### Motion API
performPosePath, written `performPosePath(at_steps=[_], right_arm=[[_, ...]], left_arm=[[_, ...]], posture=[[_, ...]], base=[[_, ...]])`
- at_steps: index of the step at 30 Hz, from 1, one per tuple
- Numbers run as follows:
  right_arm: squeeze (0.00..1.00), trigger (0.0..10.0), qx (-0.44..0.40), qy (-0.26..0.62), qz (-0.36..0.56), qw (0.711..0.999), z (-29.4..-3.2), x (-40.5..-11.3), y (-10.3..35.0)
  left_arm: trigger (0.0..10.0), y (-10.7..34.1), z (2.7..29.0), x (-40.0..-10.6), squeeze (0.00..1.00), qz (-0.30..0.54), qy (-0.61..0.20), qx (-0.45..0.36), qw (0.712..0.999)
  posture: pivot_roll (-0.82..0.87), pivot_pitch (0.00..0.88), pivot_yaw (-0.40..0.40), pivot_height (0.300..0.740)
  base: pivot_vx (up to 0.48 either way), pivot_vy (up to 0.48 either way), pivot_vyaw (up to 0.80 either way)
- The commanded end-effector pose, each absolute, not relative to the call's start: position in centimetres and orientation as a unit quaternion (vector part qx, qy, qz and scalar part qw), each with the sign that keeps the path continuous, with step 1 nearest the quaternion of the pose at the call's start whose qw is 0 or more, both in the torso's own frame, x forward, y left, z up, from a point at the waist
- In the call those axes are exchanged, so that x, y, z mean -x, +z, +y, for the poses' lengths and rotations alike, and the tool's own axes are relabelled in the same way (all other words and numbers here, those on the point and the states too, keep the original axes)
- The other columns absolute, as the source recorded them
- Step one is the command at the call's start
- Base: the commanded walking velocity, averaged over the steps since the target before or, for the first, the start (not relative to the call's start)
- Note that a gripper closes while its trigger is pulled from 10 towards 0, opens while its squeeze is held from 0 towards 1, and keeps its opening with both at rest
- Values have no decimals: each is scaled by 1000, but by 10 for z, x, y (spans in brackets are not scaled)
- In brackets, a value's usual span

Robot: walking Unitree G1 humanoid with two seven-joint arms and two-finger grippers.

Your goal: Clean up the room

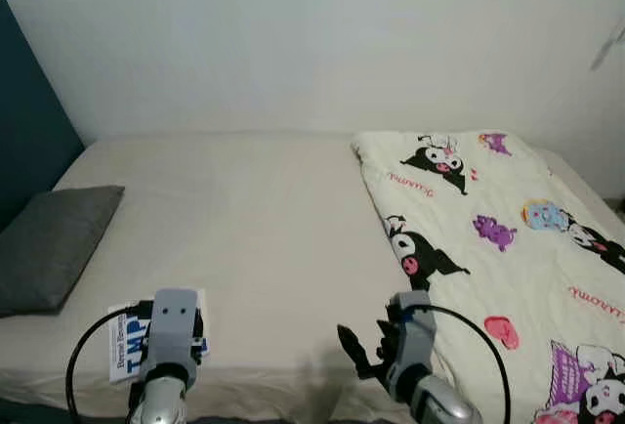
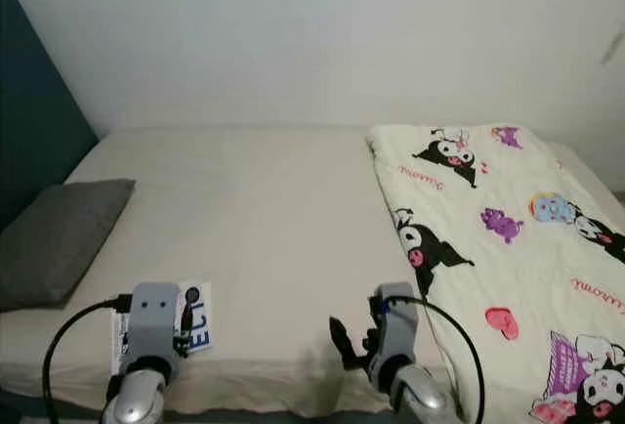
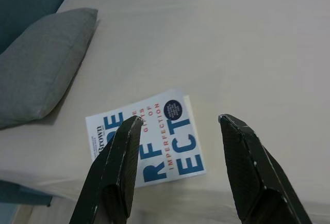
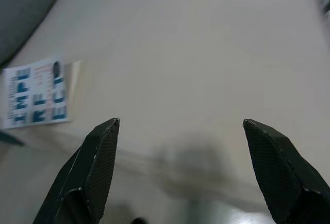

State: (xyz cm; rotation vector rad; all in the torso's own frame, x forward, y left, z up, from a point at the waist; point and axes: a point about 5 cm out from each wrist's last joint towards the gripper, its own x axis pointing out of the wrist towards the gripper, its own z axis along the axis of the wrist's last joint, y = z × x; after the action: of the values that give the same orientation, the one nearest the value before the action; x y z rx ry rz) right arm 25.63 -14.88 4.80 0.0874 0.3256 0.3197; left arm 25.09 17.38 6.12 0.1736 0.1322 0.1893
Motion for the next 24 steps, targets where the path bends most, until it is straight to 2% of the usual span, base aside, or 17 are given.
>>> performPosePath(at_steps=[1,3,5,9,14,20,24], right_arm=[[0,10000,22,146,180,973,-154,-250,44],[0,10000,24,150,196,969,-156,-247,41],[0,10000,-7,151,160,975,-157,-241,46],[0,10000,-10,156,150,976,-157,-240,49],[0,10000,2,106,143,984,-171,-238,50],[0,10000,1,96,145,985,-175,-238,50],[0,10000,-4,89,111,990,-175,-241,60]], left_arm=[[10000,54,172,-246,0,77,93,-86,989],[10000,53,171,-246,0,78,91,-86,989],[10000,53,167,-246,0,77,81,-86,990],[10000,53,165,-246,0,77,77,-86,990],[10000,53,163,-246,0,78,75,-86,990],[10000,53,166,-246,0,78,76,-84,990],[10000,54,166,-246,0,74,62,-77,992]], posture=[[4,114,-7,740],[-1,115,-4,740],[-2,115,-1,740],[-3,114,0,740],[-6,122,-3,740],[-7,132,4,740],[-3,135,2,740]], base=[[0,0,0],[0,0,0],[0,0,0],[0,0,0],[0,0,0],[0,0,0],[0,0,0]])
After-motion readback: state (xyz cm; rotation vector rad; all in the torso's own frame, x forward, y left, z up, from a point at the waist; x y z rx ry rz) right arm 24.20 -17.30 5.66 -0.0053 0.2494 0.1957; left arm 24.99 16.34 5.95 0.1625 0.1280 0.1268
